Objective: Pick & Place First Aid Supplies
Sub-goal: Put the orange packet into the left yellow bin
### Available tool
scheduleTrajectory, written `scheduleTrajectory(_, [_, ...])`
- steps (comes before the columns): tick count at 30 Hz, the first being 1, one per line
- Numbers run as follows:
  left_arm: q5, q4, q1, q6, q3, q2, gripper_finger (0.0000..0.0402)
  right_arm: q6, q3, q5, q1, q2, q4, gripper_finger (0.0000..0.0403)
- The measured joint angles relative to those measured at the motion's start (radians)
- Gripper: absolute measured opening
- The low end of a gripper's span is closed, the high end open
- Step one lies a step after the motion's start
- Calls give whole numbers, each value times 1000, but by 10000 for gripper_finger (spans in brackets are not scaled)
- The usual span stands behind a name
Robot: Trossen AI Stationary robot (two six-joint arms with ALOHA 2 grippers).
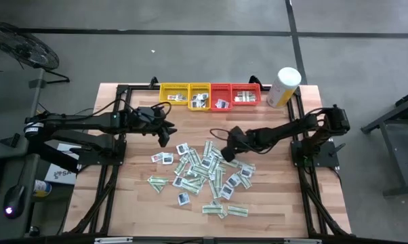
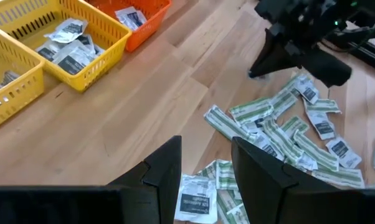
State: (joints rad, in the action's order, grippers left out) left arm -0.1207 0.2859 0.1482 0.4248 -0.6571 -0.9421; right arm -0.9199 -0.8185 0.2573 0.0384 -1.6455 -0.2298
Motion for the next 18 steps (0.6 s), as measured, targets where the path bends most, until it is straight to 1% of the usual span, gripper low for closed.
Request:
scheduleTrajectory(3, [1, 1, 0, 0, 0, 0, 140, 1, -1, 39, -3, 5, 82, 1])
scheduleTrajectory(7, [12, -19, 0, 9, -1, -8, 140, 11, -2, 109, -23, 16, 231, 2])
scheduleTrajectory(11, [15, -126, 0, 25, -1, -39, 140, 99, -2, 118, -57, 17, 441, 2])
scheduleTrajectory(13, [25, -206, 0, 25, -1, -61, 140, 134, -3, 120, -74, 17, 550, 1])
scheduleTrajectory(18, [41, -342, 0, 26, -2, -144, 140, 214, -3, 128, -119, 17, 796, 2])
